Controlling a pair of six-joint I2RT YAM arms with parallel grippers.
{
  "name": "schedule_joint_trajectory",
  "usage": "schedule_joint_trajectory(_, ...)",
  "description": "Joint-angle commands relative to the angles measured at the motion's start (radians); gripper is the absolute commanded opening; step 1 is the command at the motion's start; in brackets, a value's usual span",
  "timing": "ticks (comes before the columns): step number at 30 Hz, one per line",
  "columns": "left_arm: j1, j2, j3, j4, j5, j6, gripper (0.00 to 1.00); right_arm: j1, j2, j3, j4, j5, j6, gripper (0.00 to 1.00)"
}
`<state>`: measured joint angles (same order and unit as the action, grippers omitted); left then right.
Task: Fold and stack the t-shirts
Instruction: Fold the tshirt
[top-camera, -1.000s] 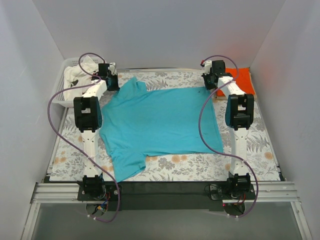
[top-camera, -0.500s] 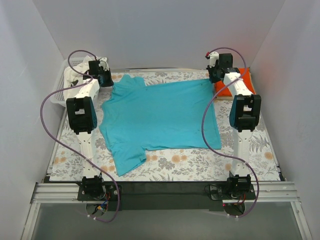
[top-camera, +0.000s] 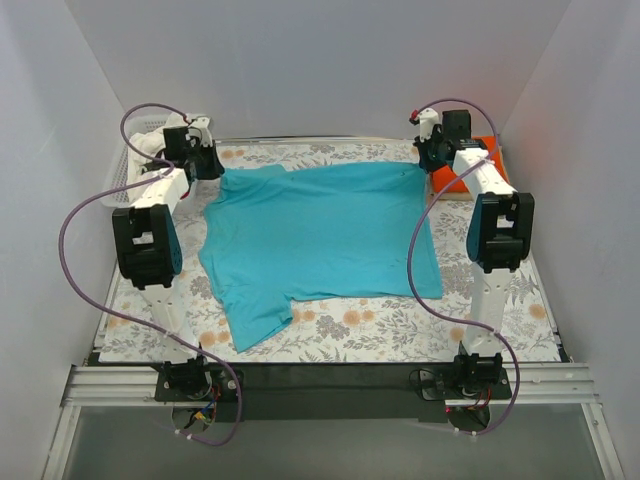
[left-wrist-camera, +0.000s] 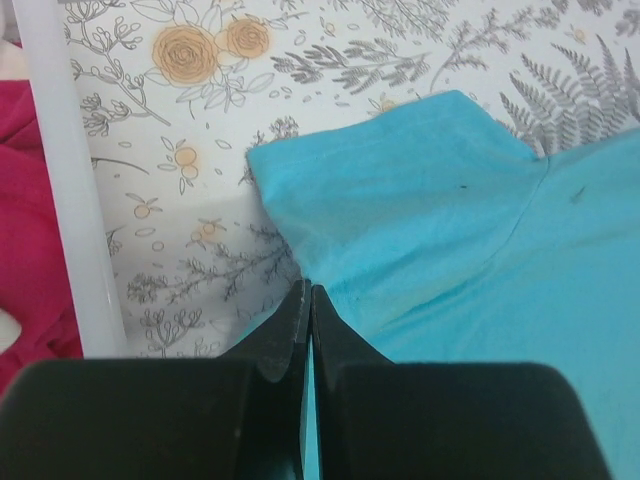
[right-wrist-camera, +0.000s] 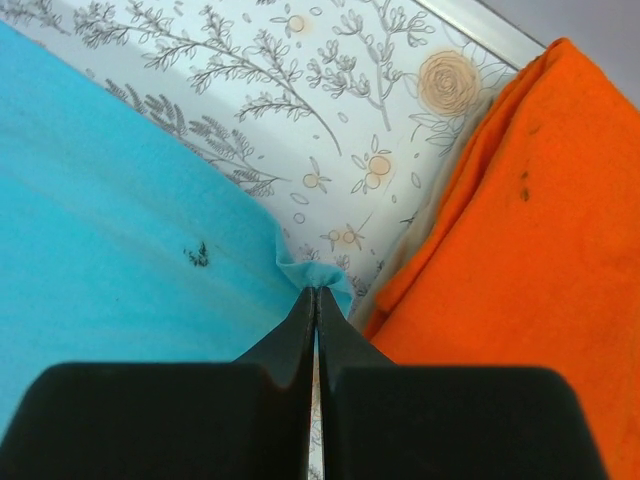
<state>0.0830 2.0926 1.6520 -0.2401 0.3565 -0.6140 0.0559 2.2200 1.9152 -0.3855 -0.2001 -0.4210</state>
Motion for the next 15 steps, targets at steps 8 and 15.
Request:
schedule_joint_trajectory(8, 0.037, -0.252, -0.299, 0.082, 0.042, 0.132, 0.0, -0.018, -0.161, -0.169, 0.008, -0.102, -0.096, 0.01)
schedule_joint_trajectory(15, 0.049, -0.302, -0.437, 0.11, 0.071, 0.189, 0.0, -0.024, -0.203, -0.3, 0.01, -0.108, -0.163, 0.01)
